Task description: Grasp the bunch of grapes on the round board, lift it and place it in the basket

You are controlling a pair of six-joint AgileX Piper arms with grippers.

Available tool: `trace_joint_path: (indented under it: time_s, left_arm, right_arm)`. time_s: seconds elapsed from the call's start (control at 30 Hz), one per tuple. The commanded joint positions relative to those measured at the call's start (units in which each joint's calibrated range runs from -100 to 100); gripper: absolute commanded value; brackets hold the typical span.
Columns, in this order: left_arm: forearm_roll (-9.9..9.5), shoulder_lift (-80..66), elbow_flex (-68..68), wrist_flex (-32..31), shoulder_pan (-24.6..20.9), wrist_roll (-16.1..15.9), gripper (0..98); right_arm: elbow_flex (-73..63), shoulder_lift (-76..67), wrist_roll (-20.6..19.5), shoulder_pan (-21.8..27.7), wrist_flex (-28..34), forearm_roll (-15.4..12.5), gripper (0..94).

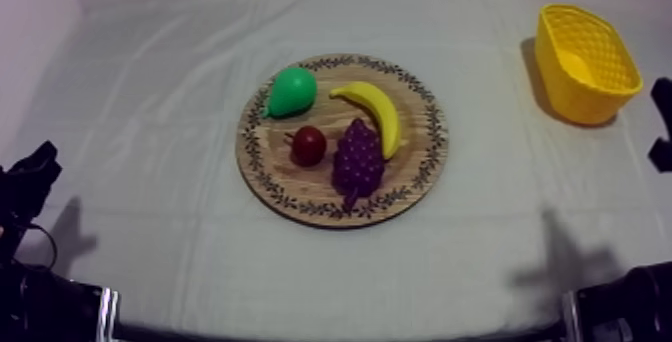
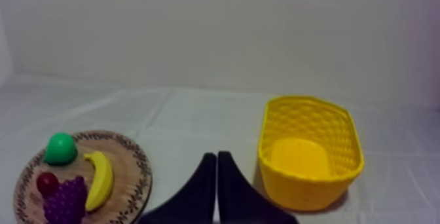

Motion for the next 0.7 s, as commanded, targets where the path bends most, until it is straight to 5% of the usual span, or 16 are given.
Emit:
trace_joint_path:
  time_s: [0.0, 0.27, 0.47, 0.67]
  left_arm:
    - [0.01, 0.0, 0.0, 0.0, 0.0, 0.0, 0.1]
    - [0.01, 0.0, 0.0, 0.0, 0.0, 0.0, 0.1]
    - [0.01, 0.0, 0.0, 0.0, 0.0, 0.0, 0.1]
    - [0.01, 0.0, 0.0, 0.0, 0.0, 0.0, 0.1]
  right_arm:
    - [-7.1, 6.1, 0.0, -0.1, 0.1, -1.6, 0.7]
    - [-27.2, 28.4, -1.9, -3.2, 3.4, -3.2, 0.5]
    - [-41.4, 42.5, -3.0, -5.7, 14.4, -3.2, 0.5]
    - [-47.7, 53.0, -7.8, -12.7, 19.3, 0.3, 0.5]
